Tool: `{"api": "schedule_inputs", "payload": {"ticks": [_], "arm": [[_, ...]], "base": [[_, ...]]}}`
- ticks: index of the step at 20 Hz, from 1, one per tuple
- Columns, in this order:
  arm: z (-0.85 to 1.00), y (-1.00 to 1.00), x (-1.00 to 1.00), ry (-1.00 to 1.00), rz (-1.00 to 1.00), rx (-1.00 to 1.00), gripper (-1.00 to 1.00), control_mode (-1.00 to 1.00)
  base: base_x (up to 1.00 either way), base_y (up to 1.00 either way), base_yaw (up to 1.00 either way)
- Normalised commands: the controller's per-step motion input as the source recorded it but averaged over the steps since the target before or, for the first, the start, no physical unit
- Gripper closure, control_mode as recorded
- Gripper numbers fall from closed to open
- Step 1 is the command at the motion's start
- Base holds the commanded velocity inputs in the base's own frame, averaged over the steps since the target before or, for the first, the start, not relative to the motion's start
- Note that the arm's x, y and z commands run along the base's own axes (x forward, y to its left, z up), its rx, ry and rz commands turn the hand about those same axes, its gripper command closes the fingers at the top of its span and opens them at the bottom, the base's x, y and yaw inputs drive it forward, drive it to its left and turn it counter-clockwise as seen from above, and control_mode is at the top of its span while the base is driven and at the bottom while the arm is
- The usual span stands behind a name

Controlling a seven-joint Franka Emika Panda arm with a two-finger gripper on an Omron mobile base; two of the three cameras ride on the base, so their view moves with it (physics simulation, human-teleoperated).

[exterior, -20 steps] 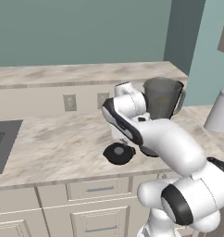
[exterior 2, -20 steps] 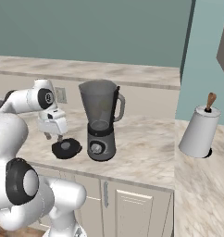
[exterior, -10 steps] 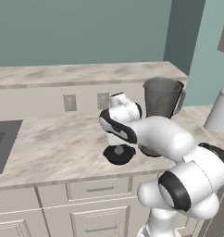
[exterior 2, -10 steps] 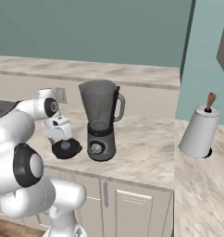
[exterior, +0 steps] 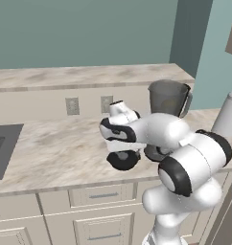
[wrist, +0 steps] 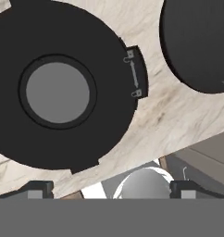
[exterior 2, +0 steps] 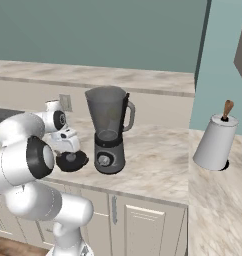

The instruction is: Grab the onion and lemon from the fridge, place them in the blender, close the lid, and turn on the blender to create a marinade.

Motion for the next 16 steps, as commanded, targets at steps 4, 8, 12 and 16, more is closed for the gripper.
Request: {"api": "schedule_inputs", "payload": {"ticks": [4,8,12,16], "arm": [[-0.51,0.00,0.04,-0.07,0.00,0.09,-1.00,-1.00],[-0.38,0.00,0.00,-0.16,0.00,0.15,-1.00,-1.00],[-0.24,0.00,0.04,-0.14,0.00,0.06,-1.00,-1.00],[-0.09,0.00,0.19,-0.08,0.00,-0.03,-1.00,-1.00]], "base": [[0.00,0.00,0.00],[0.00,0.00,0.00],[0.00,0.00,0.00],[0.00,0.00,0.00]]}}
